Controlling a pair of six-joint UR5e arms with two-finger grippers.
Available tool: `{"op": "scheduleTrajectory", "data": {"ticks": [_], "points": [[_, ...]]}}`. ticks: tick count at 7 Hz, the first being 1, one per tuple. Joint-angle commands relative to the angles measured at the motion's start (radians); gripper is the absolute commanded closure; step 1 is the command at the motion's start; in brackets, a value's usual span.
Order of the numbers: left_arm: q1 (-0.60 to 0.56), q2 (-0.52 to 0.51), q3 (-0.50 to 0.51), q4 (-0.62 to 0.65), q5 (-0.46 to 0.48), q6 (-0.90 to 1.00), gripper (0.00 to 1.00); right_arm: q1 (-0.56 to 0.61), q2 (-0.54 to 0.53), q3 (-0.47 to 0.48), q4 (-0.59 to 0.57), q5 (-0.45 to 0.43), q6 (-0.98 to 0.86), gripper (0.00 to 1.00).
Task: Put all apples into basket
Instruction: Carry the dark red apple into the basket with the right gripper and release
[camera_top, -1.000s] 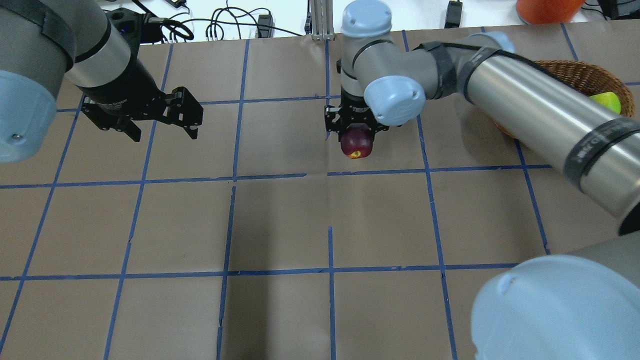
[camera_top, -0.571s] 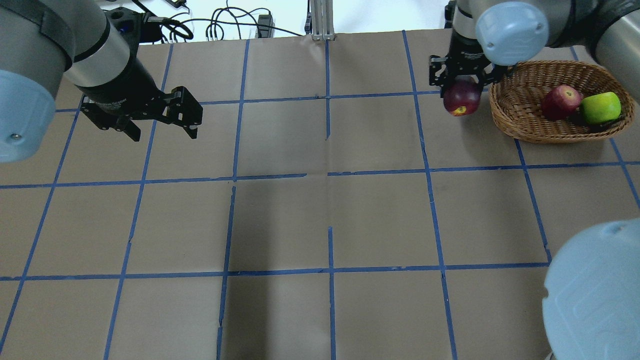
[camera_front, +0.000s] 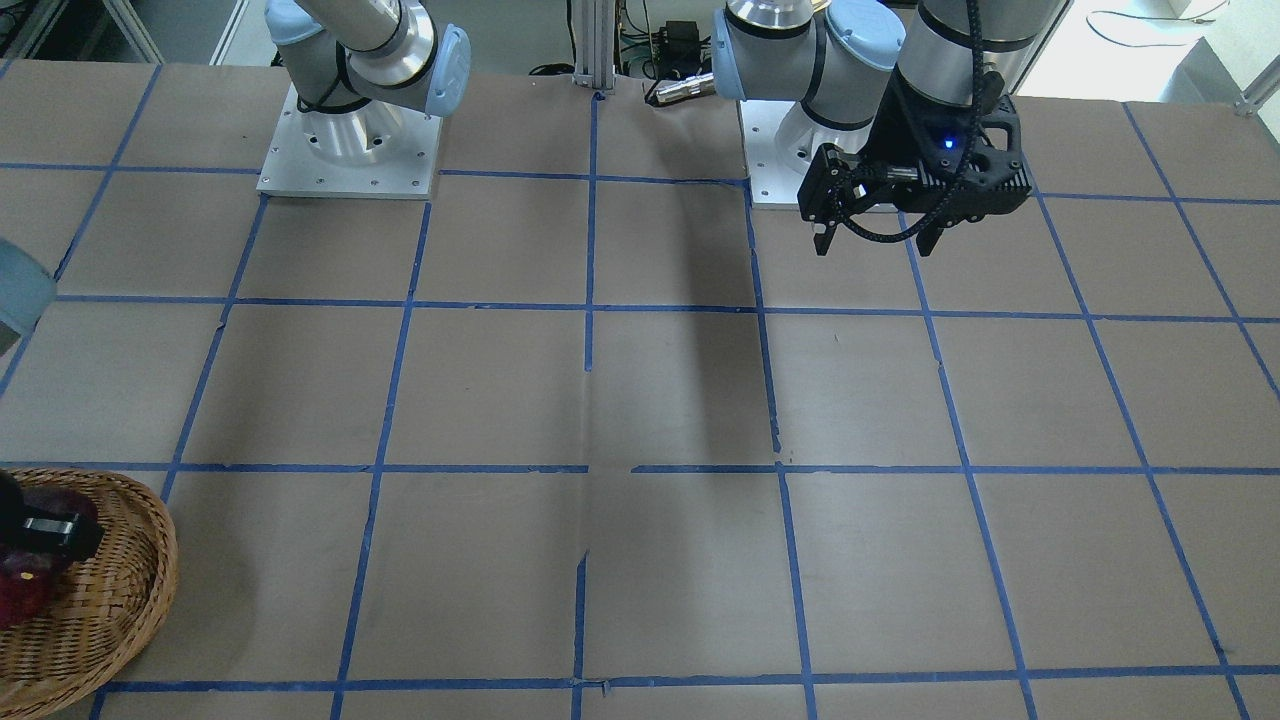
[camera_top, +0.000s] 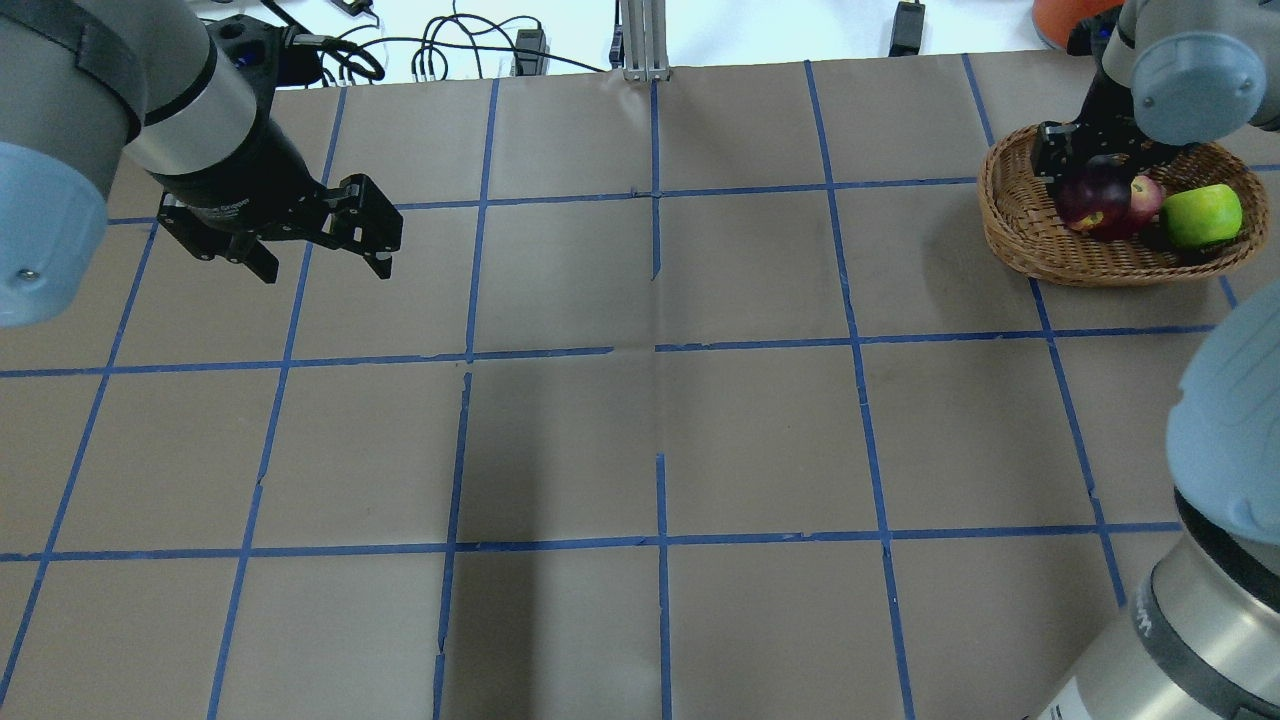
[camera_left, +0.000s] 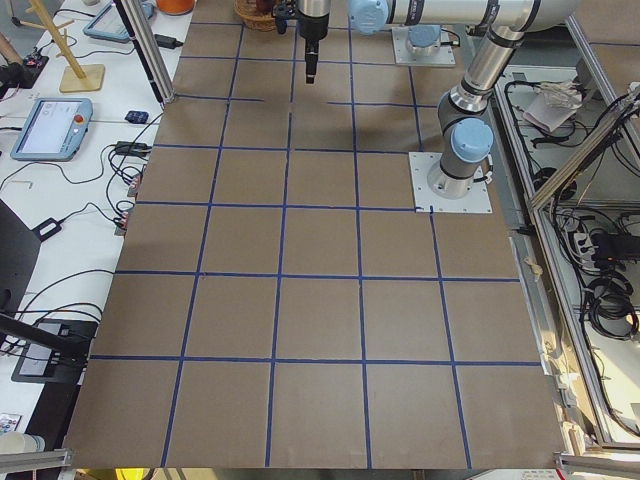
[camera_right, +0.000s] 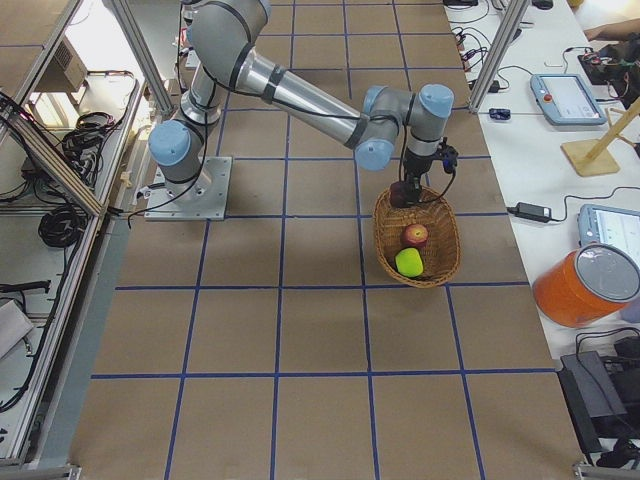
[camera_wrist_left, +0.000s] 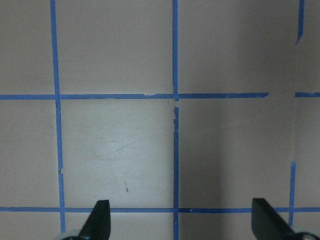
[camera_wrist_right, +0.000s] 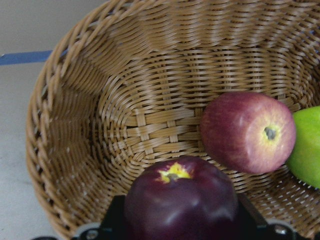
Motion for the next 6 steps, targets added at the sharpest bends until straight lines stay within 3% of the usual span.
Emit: {"op": "scheduleTrajectory", "data": {"ticks": [1, 2, 3, 5, 6], "points": [[0.004, -0.001, 0.001, 0.000, 0.002, 0.007, 0.00, -0.018, 0.047, -0.010, -0.051, 0.001, -0.025, 0.52], [0.004, -0.002, 0.003, 0.000, 0.000, 0.001, 0.00, -0.018, 0.045, -0.013, -0.049, 0.015, -0.024, 0.01], [0.006, -0.002, 0.010, 0.000, -0.001, 0.005, 0.00, -0.016, 0.033, -0.014, -0.039, 0.042, -0.018, 0.00], [0.004, -0.002, 0.012, 0.000, -0.004, 0.004, 0.00, -0.004, -0.057, -0.013, 0.091, 0.050, -0.015, 0.00], [0.004, -0.001, 0.012, -0.002, -0.004, 0.004, 0.00, 0.005, -0.121, -0.010, 0.186, 0.129, -0.013, 0.00]]}}
